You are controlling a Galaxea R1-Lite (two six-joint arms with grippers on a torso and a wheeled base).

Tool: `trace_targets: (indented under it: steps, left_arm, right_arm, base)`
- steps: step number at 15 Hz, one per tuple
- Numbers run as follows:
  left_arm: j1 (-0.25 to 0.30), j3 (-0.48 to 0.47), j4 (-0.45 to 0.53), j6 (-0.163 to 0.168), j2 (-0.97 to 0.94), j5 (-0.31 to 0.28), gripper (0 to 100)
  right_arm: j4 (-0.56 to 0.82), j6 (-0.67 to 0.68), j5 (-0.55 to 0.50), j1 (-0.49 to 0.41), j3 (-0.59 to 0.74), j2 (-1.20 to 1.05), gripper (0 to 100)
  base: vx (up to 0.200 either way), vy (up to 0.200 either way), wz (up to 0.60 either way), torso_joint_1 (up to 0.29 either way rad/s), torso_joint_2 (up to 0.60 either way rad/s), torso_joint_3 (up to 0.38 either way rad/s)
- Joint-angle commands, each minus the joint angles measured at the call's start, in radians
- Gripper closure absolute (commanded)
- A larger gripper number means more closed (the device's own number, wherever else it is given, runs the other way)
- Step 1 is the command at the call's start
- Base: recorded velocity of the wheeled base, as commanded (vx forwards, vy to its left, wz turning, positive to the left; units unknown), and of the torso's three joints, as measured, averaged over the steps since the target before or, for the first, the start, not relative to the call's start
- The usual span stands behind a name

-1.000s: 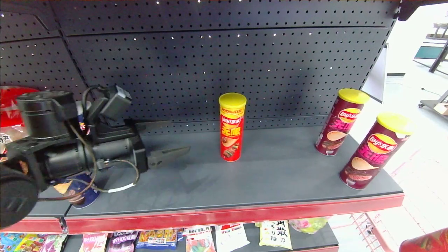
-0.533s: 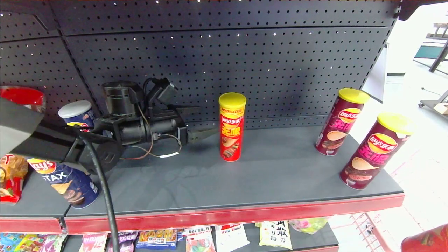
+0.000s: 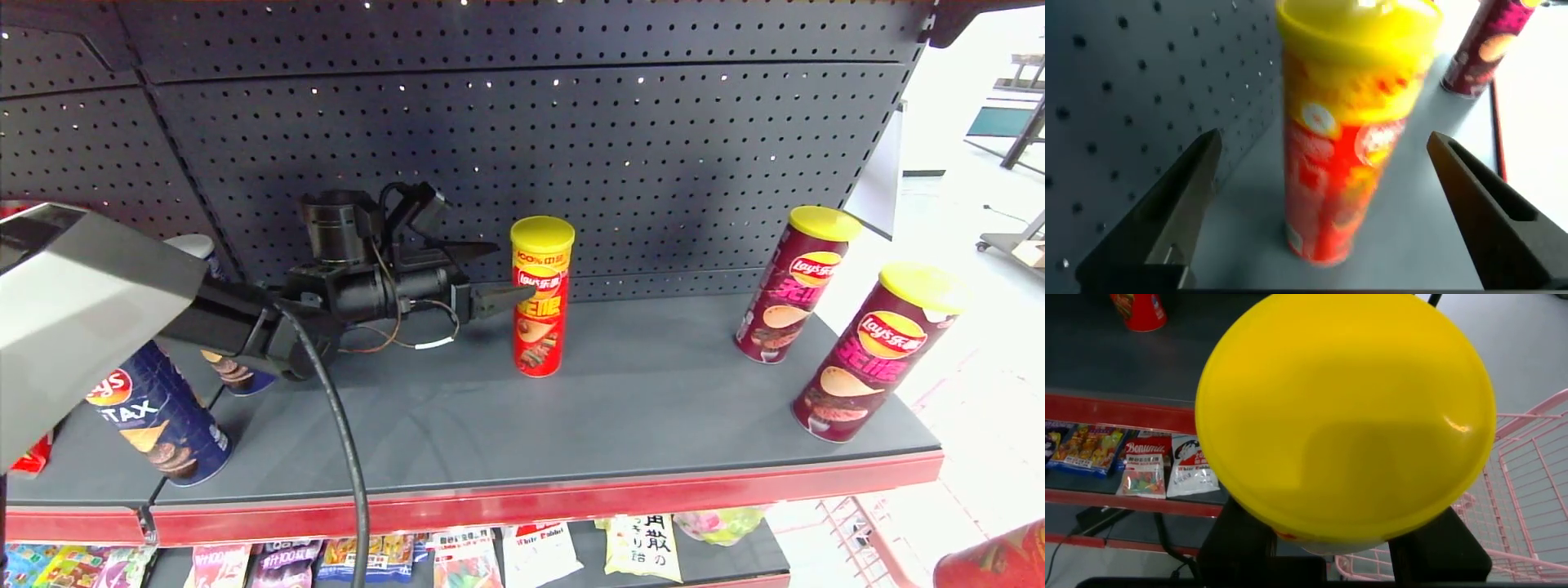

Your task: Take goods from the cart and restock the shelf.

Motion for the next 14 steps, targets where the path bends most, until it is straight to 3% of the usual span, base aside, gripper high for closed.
trace_targets:
  steps: [1,8,12,13,14]
  left_arm:
    - [-0.014,-0.078,0.003,-0.002,0.062,0.001,0]
    - [-0.048,-0.176,0.008,-0.025,0.137,-0.004,0]
    - [-0.063,-0.182,0.021,-0.033,0.143,-0.002,0]
    - [-0.069,-0.189,0.018,-0.033,0.151,0.001,100]
    - [-0.069,-0.206,0.017,-0.033,0.163,-0.001,100]
  right_arm:
    - [0.001,-0.001,0.001,0.000,0.002,0.002,100]
    - [0.001,-0.001,0.001,0.000,0.000,0.010,100]
    - [0.000,-0.002,0.001,-0.001,-0.003,0.018,100]
    - [0.000,-0.002,0.001,-0.001,-0.003,0.018,100]
    - [0.000,-0.002,0.001,0.000,-0.003,0.018,100]
  base:
    - [0.000,0.000,0.00,0.000,0.00,0.000]
    - [0.000,0.000,0.00,0.000,0.00,0.000]
    - [0.000,0.000,0.00,0.000,0.00,0.000]
    - [0.000,0.000,0.00,0.000,0.00,0.000]
    - [0.000,0.000,0.00,0.000,0.00,0.000]
